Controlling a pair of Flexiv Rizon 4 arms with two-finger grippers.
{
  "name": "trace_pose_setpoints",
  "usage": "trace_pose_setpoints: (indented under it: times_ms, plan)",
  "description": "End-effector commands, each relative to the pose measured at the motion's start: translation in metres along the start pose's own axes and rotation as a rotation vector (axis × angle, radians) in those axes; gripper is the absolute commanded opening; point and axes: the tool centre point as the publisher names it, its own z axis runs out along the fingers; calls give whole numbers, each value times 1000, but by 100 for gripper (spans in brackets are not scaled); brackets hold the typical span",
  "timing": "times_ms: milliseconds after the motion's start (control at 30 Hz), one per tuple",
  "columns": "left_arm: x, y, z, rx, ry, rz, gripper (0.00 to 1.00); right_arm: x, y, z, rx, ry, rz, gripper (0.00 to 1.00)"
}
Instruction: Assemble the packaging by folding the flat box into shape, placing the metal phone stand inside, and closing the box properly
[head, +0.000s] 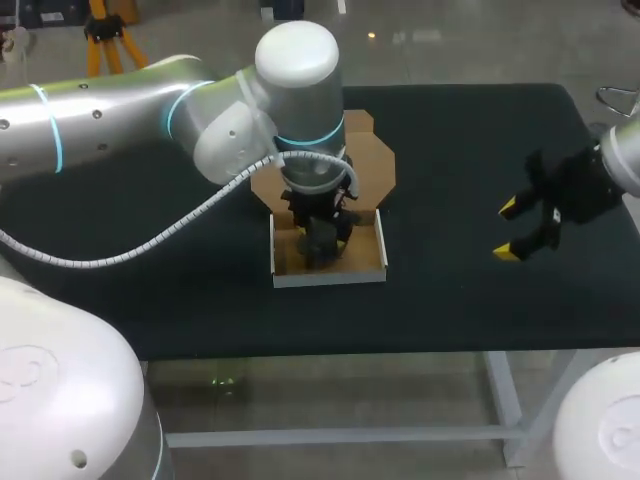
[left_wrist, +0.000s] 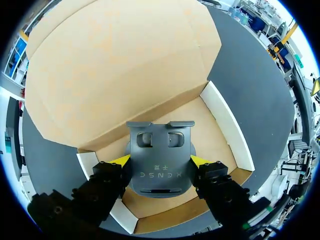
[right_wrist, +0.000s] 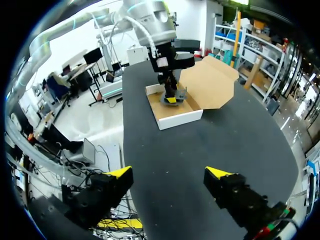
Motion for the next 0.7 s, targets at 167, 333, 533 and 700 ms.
trace_pose_setpoints:
  times_ms: [167, 333, 533, 700]
  plan:
    - [2, 0, 8, -19, 4, 7, 0, 0, -1, 0, -3, 1, -1, 100]
    - [3, 1, 14, -32, -10, 11, 0, 0, -1, 0, -3, 1, -1, 100]
    - [2, 1, 18, -35, -24, 0, 20, 0, -1, 0, -3, 1, -1, 100]
    - [2, 3, 14, -37, -32, -11, 100, 0, -1, 0, -3, 1, -1, 100]
